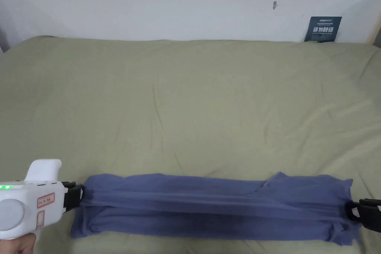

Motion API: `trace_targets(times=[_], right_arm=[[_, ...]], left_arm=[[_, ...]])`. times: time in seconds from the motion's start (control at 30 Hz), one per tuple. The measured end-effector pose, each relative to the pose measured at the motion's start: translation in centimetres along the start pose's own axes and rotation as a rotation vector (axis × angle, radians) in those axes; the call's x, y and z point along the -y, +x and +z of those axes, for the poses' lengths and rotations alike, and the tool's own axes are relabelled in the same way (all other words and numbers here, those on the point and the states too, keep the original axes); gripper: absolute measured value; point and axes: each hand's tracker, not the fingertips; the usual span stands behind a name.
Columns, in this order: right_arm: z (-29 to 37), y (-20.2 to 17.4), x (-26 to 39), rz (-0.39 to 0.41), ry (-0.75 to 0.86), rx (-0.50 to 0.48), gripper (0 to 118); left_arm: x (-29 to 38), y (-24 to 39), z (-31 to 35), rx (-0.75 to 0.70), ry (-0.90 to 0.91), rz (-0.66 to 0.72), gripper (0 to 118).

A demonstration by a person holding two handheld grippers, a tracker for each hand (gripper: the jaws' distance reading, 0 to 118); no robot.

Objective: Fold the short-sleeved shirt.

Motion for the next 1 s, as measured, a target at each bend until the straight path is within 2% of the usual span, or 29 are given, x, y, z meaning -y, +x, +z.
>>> trace_targets(times=[0.2, 0.43, 0.47, 0.5, 0.53, 0.57, 0.6, 0.67, 0.8, 0.83, 0.87, 0.9, 0.93, 0.97, 1.0], right_arm=[[-1.3, 1.0, 2.0, -0.045, -0.033, 0.003, 0], [-2.2, 1.1, 3.2, -0.046, -0.042, 0.021, 2], [-2.1, 1.1, 3.1, -0.056, -0.034, 0.02, 8], [-1.7, 0.6, 2.9, -0.068, -0.039, 0.059, 31], [-1.4, 0.5, 2.7, -0.065, -0.045, 0.101, 69], [-0.9, 0.2, 2.7, -0.062, -0.022, 0.1, 111], [-0.1, -0.1, 2.6, -0.077, 0.051, 0.111, 118], [1.2, -1.2, 1.9, -0.087, 0.121, 0.132, 118], [3.3, -5.2, 0.5, -0.047, 0.275, 0.148, 117], [3.7, -6.3, 0.2, -0.047, 0.309, 0.145, 117], [4.0, -7.9, -0.3, -0.043, 0.32, 0.146, 111], [4.5, -9.4, -0.3, -0.033, 0.38, 0.133, 97], [4.8, -10.6, -0.3, -0.014, 0.424, 0.126, 63], [5.0, -12.1, -0.4, -0.007, 0.45, 0.149, 8], [4.8, -13.2, -0.3, 0.006, 0.475, 0.189, 1]], left_arm=[[2.5, -0.1, -1.2, -0.01, -0.046, 0.017, 0], [3.4, 0.1, -2.0, -0.021, -0.063, 0.028, 0], [3.4, 0.3, -1.8, -0.015, -0.052, 0.026, 5], [3.2, 0.5, -1.4, -0.023, -0.052, 0.023, 23], [3.1, 0.6, -1.2, -0.032, -0.052, 0.019, 65], [3.1, 0.7, -0.9, -0.039, -0.042, 0.018, 117], [2.6, 1.0, 0.7, -0.008, 0.115, -0.05, 117], [1.4, 2.0, 2.3, -0.042, 0.053, 0.017, 116], [0.2, 4.5, 4.6, -0.029, 0.192, -0.011, 114], [0.1, 5.5, 5.2, -0.027, 0.224, -0.031, 112], [0.0, 6.8, 6.0, -0.023, 0.279, -0.049, 105], [-0.1, 8.3, 6.8, -0.034, 0.312, -0.056, 89], [0.0, 9.2, 7.2, -0.028, 0.346, -0.066, 55], [0.1, 9.7, 7.4, -0.018, 0.383, -0.082, 0], [0.3, 10.7, 7.4, -0.05, 0.396, -0.088, 0]])
